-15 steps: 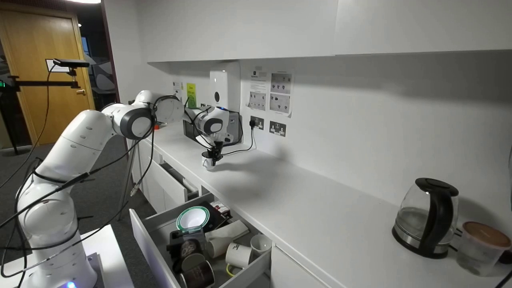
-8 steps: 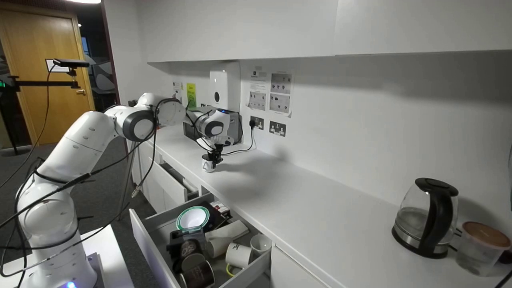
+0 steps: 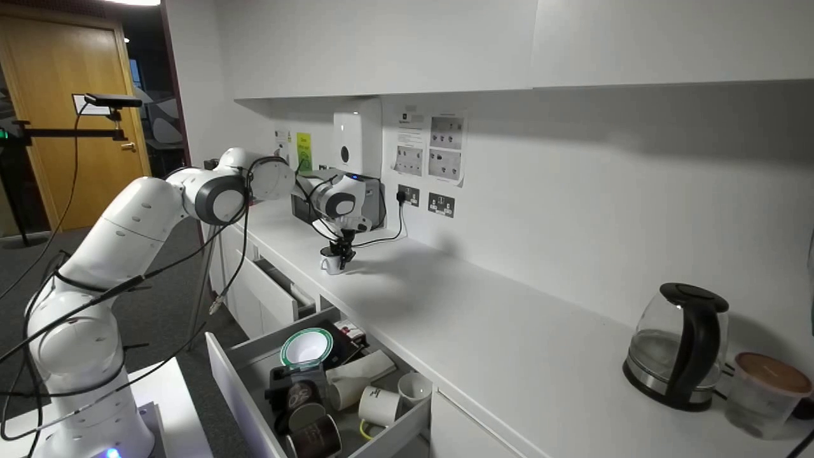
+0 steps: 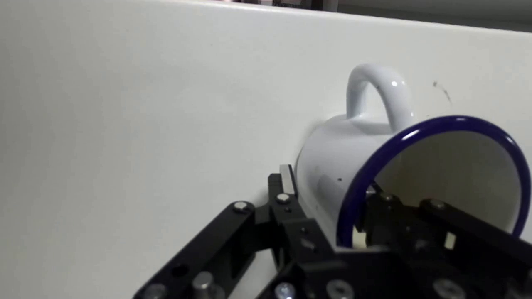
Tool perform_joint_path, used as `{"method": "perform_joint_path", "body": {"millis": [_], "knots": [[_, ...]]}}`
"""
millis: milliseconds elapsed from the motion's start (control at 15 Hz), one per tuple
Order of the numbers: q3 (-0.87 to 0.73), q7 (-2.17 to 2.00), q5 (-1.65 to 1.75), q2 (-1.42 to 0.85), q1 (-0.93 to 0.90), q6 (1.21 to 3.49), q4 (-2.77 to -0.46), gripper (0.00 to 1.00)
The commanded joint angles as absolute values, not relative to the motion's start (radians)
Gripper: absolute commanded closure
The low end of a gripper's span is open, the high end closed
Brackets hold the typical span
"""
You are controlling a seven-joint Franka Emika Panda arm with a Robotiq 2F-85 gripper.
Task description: Open the drawer on the right, take three mugs out of the drawer and place them on the countertop
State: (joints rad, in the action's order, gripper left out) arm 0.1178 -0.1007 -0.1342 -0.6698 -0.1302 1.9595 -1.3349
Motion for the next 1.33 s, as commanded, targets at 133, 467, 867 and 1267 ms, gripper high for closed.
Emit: {"method": "perform_joint_path", "body": {"millis": [133,467,867,1267], "knots": [[0.117,-0.092,-0.149,-0.675,-0.123,1.907,-1.298,0.18],[0.122,-0.082,-0.161,-0.621,-0.113,1.915,-1.325,0.00],[0.117,-0.075,-0.159,-0.494,-0.103,1.929,-1.372,0.00],[0.102,0.005,-0.113,-0.275,-0.094,1.993,-1.607,0.00]]}}
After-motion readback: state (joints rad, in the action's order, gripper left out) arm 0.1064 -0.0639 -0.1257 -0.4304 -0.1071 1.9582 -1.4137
